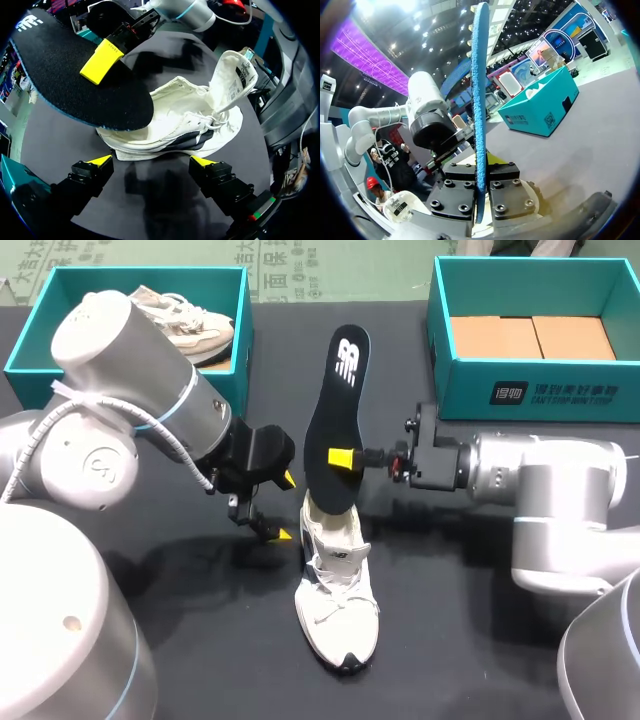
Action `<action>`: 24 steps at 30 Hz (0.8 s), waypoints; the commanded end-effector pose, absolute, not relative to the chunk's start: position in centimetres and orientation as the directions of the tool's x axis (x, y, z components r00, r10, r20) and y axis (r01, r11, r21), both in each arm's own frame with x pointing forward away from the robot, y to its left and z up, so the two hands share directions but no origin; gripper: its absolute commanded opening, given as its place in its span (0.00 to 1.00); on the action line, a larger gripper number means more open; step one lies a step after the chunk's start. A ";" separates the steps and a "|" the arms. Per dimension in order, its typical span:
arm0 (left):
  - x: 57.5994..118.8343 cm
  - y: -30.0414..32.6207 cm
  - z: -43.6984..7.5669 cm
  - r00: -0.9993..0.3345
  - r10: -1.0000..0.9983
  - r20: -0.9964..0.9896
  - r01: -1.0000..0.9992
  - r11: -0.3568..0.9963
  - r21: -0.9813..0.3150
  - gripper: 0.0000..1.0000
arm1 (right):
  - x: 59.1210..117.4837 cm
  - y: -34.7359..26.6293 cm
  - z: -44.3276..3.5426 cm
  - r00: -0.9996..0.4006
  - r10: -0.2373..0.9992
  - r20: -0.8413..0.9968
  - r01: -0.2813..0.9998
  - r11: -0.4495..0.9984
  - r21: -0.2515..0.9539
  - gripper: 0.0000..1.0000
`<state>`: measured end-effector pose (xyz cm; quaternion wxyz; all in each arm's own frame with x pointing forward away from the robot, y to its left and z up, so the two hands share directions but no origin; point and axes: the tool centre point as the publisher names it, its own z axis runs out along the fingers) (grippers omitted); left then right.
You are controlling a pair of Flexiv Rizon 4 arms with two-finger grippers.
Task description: Take the shoe out of the shoebox, open the shoe tongue, remove and reinsert the insole, then place the shoe into the shoebox
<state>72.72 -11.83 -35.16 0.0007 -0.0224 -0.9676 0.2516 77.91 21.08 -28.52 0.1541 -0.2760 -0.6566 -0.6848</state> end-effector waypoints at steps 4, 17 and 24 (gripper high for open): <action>72.6 -11.8 -35.1 -0.999 0.043 -0.012 0.043 0.874 -0.485 1.00 | 77.4 21.7 -28.9 -0.802 0.179 0.570 0.559 -0.111 0.821 0.00; 72.6 -11.8 -35.1 -0.999 0.043 -0.012 0.043 0.874 -0.485 1.00 | 76.3 21.6 -30.1 -0.806 0.203 0.556 0.547 -0.104 0.831 0.00; 72.6 -11.8 -35.1 -0.999 0.043 -0.012 0.043 0.874 -0.485 1.00 | 75.7 21.6 -31.0 -0.795 0.164 0.585 0.578 -0.090 0.811 0.00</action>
